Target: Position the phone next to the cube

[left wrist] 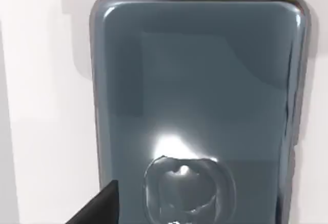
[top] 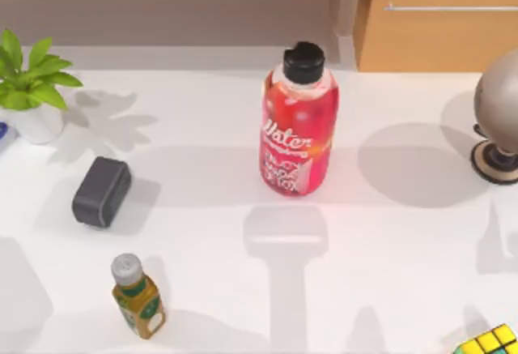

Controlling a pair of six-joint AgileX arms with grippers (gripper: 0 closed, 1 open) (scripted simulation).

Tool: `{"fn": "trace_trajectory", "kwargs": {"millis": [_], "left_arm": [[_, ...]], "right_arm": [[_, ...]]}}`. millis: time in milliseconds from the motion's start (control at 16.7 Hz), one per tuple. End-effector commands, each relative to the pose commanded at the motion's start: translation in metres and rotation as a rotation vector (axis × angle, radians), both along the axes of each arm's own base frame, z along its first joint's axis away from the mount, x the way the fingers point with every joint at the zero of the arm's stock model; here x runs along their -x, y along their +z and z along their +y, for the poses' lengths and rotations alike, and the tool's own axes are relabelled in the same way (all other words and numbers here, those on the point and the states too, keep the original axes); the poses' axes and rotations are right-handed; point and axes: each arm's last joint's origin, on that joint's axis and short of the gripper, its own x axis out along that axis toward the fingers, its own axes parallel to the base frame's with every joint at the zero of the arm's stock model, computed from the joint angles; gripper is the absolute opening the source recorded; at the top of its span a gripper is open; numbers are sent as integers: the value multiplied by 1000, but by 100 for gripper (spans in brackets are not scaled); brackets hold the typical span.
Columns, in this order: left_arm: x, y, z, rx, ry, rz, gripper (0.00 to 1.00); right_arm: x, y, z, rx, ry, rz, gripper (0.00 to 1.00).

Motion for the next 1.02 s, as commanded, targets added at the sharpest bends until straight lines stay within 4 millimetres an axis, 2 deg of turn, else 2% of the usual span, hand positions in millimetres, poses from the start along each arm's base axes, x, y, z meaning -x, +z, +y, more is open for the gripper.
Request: {"fn": "trace_trajectory", "kwargs": {"millis": [180, 300, 660, 1020], "left_arm": [[3, -9, 28, 70, 2, 68, 100], [4, -12, 36, 92, 3, 83, 100], [4, -13, 36, 92, 1, 84, 100], [3, -44, 38, 94, 3, 85, 100]], "right_arm": [[0, 0, 0, 0, 0, 0, 100], [0, 0, 0, 0, 0, 0, 100], [0, 0, 0, 0, 0, 0, 100], [0, 0, 0, 0, 0, 0, 100]]}}
